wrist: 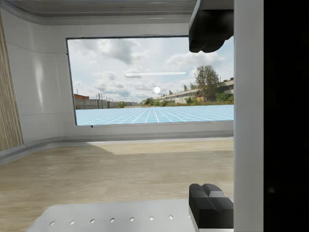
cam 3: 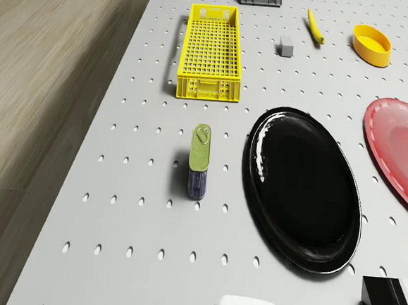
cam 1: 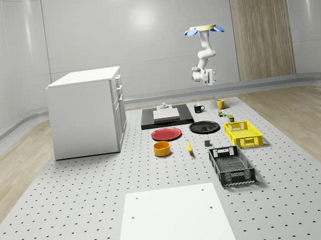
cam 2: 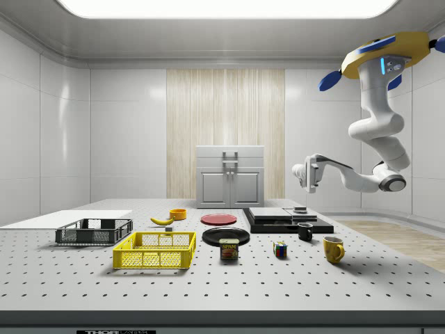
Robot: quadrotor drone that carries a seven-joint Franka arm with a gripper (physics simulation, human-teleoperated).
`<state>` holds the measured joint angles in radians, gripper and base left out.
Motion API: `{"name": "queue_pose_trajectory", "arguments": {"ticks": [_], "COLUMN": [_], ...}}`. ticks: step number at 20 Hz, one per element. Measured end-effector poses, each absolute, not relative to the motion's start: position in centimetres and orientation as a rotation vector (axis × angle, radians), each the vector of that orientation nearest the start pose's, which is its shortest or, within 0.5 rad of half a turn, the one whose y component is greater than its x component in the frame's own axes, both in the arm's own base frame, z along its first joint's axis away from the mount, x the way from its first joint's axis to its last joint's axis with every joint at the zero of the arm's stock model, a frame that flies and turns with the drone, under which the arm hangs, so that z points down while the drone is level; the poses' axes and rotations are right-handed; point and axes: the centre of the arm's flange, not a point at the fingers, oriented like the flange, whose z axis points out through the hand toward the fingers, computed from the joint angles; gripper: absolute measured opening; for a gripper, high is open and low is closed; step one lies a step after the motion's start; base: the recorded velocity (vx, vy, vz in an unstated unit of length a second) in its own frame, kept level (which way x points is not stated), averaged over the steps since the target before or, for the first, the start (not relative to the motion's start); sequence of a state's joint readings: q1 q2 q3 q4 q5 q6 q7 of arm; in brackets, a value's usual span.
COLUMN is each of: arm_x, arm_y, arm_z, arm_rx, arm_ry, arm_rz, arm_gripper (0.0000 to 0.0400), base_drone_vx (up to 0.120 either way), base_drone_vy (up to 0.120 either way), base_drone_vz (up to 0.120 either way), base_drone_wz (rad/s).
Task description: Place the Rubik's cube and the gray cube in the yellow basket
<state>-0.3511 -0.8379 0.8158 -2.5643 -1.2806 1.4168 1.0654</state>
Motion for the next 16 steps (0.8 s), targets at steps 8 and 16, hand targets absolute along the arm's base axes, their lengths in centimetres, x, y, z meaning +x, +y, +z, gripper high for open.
{"name": "queue_pose_trajectory", "arguments": {"ticks": [8, 16], "arm_x": [30.7, 30.7], "arm_y": [3.2, 0.8], "arm_z": [49.7, 49.1], "arm_rx": [0.313, 0.074], "arm_ry": [-0.141, -0.036], "arm_rz": [0.785, 0.785], "arm_gripper": [0.0400, 0.0400], "base_drone_vx": [0.120, 0.120], "base_drone_vy": [0.000, 0.000], "base_drone_vz": [-0.120, -0.120], "base_drone_wz": [0.000, 0.000]}}
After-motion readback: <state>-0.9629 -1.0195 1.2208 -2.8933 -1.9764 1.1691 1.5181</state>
